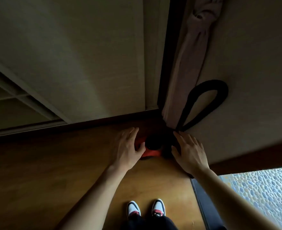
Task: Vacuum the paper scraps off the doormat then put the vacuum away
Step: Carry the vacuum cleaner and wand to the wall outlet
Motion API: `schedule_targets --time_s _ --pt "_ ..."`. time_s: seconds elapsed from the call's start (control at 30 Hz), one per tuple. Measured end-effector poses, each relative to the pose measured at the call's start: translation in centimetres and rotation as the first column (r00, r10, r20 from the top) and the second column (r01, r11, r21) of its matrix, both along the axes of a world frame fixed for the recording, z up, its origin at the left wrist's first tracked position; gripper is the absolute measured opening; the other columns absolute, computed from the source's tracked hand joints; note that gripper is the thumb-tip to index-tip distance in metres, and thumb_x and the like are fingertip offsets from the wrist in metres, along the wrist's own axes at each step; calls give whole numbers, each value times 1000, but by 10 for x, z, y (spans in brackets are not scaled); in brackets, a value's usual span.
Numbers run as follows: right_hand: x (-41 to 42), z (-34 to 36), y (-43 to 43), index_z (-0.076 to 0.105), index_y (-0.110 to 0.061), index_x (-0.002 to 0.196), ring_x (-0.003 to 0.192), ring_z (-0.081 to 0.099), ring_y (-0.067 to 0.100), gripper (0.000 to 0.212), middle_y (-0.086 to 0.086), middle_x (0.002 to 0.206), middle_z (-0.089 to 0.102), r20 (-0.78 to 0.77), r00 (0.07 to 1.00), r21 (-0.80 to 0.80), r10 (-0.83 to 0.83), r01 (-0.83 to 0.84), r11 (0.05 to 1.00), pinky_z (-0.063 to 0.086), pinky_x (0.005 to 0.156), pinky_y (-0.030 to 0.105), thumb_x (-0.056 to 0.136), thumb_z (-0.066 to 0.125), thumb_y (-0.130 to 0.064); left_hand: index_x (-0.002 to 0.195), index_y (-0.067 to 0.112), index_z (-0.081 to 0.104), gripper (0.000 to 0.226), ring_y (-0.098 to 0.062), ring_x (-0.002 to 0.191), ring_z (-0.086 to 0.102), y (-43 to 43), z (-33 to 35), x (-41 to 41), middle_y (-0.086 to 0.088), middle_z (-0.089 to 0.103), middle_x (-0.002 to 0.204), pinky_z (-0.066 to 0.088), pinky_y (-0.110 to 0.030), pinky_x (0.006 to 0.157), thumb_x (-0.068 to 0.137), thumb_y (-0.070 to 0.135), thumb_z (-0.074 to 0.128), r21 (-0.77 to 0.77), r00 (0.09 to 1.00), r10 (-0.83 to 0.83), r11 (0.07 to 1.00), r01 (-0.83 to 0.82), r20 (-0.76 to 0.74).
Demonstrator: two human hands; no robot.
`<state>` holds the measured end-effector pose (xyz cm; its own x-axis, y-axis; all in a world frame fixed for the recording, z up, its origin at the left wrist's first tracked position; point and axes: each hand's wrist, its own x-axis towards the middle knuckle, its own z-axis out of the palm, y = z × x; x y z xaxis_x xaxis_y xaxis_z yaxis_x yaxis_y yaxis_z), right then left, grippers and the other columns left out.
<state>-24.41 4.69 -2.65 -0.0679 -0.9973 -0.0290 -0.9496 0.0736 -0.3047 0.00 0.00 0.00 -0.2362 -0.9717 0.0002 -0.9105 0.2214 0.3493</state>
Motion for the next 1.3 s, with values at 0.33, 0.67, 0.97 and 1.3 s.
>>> schedule_targets --time_s 0.33,0.67,0.97,1.3 --pt "-57 -189 -50 48 -18 147 126 54 32 60 10 141 56 52 993 -86 -103 107 991 49 102 49 93 49 -45 140 23 52 64 -16 126 55 -72 -202 -42 3 58 138 44 -30 101 89 62 46 -8 993 -94 996 94 -75" --pt "-98 -384 -115 49 -7 144 109 55 23 63 17 123 65 151 974 -360 -166 211 909 48 91 33 90 75 -29 138 27 52 58 -17 121 56 -153 -410 -109 6 58 136 46 -31 96 87 56 60 14 963 -250 967 253 -103" --pt "-106 -477 -162 50 -9 143 116 61 13 66 4 131 64 473 876 -482 -98 350 803 51 96 24 89 78 -34 132 33 57 57 -12 117 56 -194 -558 -123 8 59 127 52 -35 95 81 57 63 25 909 -257 959 281 -329" --pt "-82 -481 -183 55 -41 123 114 62 -4 40 -26 118 64 783 621 -386 -18 510 769 51 103 24 92 75 -26 111 28 69 37 -7 99 61 -205 -608 -127 11 63 108 52 -27 82 80 48 72 25 897 -236 964 264 -373"
